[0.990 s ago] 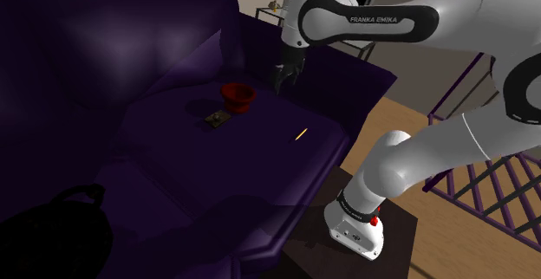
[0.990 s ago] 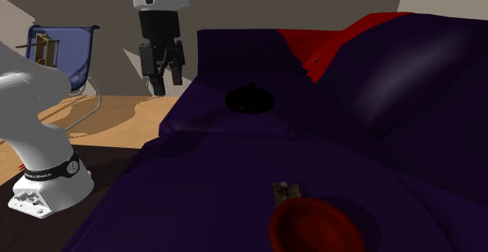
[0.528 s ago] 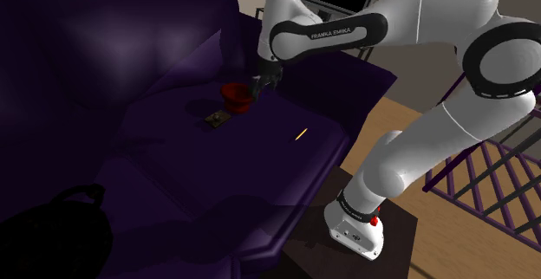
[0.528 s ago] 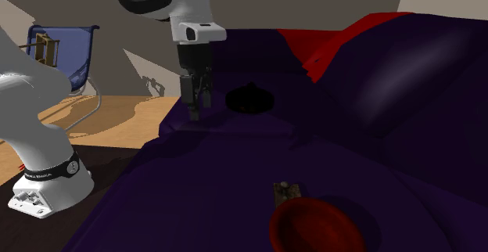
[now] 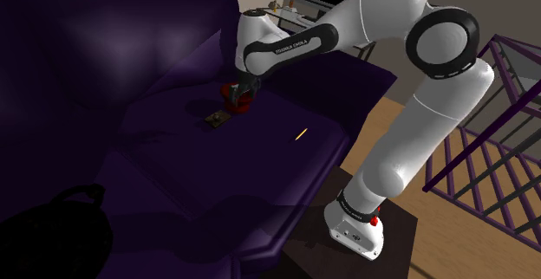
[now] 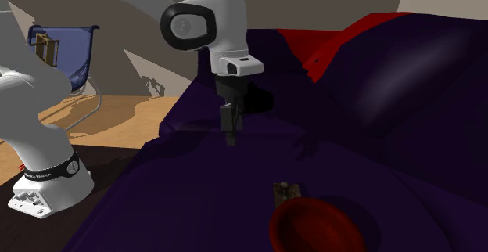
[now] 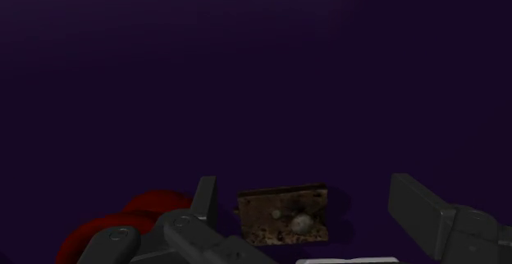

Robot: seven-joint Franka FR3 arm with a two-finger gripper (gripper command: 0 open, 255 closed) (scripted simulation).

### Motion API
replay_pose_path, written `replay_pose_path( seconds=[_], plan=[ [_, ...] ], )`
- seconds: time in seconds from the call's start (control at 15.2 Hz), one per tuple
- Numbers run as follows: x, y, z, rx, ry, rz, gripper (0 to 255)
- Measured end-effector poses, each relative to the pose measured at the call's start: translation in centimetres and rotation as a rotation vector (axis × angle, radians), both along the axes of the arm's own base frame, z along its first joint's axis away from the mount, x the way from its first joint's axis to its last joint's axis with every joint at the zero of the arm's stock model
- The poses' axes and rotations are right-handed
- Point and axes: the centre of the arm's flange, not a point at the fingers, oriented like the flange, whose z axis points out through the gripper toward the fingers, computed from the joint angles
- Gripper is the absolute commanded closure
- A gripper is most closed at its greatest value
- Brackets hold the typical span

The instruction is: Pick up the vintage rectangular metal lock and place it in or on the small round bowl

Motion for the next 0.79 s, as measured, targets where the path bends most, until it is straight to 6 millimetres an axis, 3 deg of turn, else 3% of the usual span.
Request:
replay_pose_path(
  seconds=[0.79],
  plan=[
    [11.6, 1.6, -10.1, -0.022, -0.035, -0.028, 0]
  ],
)
